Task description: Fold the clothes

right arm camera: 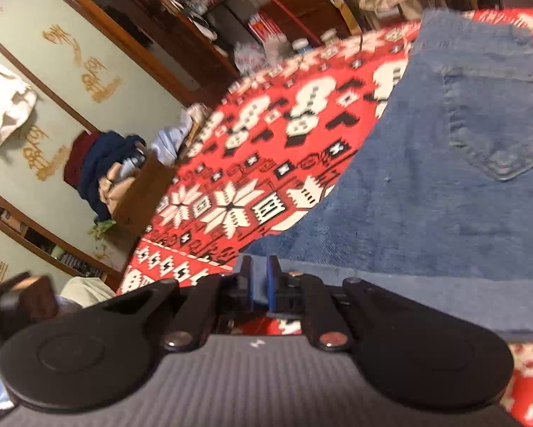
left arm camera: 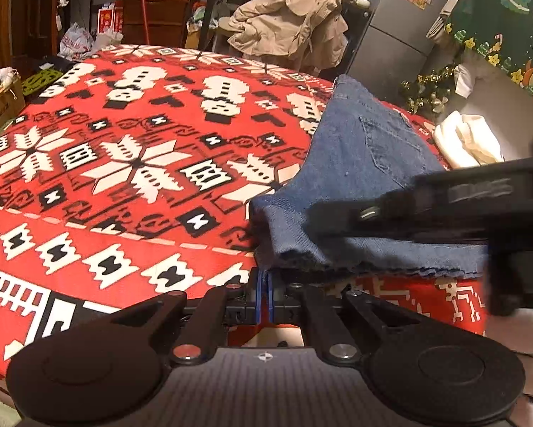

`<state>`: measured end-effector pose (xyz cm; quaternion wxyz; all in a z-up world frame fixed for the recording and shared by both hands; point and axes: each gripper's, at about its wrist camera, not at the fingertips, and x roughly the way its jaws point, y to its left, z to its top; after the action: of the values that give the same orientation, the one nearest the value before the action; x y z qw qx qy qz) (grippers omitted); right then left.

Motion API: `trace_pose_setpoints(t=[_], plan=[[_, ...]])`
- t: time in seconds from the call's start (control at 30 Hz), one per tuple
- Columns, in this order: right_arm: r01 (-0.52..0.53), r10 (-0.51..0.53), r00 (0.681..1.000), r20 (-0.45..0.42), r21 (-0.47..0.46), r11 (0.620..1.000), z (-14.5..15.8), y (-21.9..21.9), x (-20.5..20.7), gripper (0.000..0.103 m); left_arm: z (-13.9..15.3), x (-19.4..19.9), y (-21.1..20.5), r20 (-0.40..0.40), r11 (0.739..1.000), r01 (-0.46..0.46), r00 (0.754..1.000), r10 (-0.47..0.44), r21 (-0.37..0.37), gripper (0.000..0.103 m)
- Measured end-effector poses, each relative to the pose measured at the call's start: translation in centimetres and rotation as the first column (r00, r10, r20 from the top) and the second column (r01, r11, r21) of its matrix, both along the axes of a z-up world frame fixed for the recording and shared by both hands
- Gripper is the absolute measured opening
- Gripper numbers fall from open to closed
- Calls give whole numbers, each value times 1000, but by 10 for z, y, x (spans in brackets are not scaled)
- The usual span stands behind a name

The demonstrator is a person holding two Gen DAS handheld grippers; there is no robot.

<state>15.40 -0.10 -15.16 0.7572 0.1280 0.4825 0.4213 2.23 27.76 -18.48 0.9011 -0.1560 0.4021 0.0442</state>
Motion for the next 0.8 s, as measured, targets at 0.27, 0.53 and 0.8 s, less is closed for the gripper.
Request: trace_pose_setpoints(t=[0.27, 0.53, 0.8], plan=[[2, -7, 994, -110, -40, 999, -33, 7, 17, 7, 6, -17, 20, 64, 992, -8, 998, 16, -123, 3], [40, -35, 978, -205, 23, 999, -37, -2, 30, 16, 11, -15, 13, 76, 999, 3, 997, 0, -42, 14], [22, -14, 984, -177, 45, 999, -20, -6, 28, 19, 10, -2, -5, 57, 996, 71, 996, -75, 55, 27]])
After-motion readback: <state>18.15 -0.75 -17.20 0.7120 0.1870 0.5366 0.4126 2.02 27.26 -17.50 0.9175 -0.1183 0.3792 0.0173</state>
